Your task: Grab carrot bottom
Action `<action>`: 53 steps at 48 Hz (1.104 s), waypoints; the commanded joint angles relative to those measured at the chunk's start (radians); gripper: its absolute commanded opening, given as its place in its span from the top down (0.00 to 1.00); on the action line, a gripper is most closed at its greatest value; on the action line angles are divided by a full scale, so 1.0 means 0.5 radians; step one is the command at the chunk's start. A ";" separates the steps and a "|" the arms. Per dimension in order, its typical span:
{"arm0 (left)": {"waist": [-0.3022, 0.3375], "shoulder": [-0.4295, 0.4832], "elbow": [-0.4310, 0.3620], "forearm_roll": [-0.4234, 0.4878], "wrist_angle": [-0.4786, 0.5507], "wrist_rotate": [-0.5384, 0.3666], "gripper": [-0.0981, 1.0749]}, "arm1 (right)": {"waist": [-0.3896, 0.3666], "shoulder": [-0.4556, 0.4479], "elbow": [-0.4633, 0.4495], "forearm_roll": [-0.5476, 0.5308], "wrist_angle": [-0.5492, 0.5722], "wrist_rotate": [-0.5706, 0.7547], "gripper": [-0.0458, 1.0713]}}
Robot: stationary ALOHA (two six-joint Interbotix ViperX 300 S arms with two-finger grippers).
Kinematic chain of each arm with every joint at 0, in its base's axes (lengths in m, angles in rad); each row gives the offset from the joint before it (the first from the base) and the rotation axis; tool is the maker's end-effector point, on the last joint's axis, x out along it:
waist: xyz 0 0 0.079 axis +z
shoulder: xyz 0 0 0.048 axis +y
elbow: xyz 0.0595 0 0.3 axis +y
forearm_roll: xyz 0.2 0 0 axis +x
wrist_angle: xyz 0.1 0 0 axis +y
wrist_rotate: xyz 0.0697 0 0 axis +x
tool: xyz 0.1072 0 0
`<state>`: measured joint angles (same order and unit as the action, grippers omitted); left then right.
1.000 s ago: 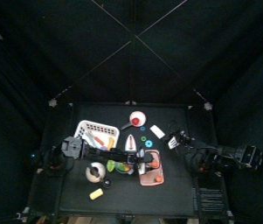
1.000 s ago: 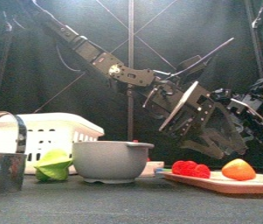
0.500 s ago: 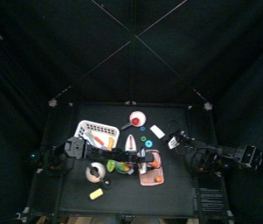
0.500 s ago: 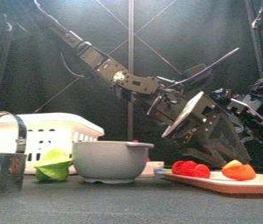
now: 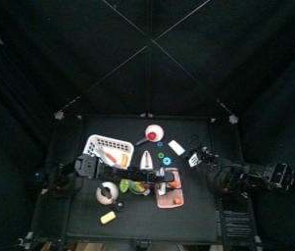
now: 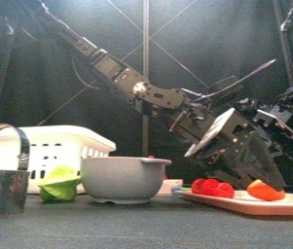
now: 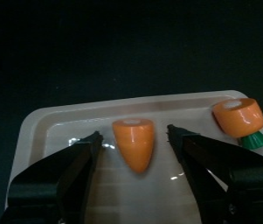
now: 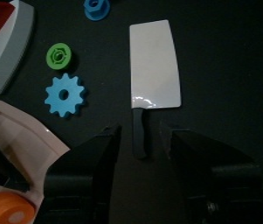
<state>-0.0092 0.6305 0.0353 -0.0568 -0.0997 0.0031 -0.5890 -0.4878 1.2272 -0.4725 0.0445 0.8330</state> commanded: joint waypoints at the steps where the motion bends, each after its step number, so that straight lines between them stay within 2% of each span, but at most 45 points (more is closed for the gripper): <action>1: 0.009 -0.025 -0.064 0.003 -0.006 0.000 0.10 | 0.003 -0.015 -0.018 -0.003 -0.006 -0.006 0.25; 11: 0.012 -0.018 -0.071 0.003 -0.009 0.000 0.12 | 0.003 -0.015 -0.015 -0.003 -0.006 -0.006 0.25; 28: 0.025 -0.021 -0.074 0.000 -0.006 0.000 0.26 | 0.003 -0.015 -0.015 -0.003 -0.006 -0.009 0.25; 53: 0.006 -0.190 0.018 0.006 -0.018 0.006 0.26 | 0.003 -0.015 -0.006 -0.003 -0.006 -0.006 0.25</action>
<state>-0.0061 0.5875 0.0460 -0.0568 -0.0982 0.0046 -0.5875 -0.4878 1.2318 -0.4740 0.0445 0.8314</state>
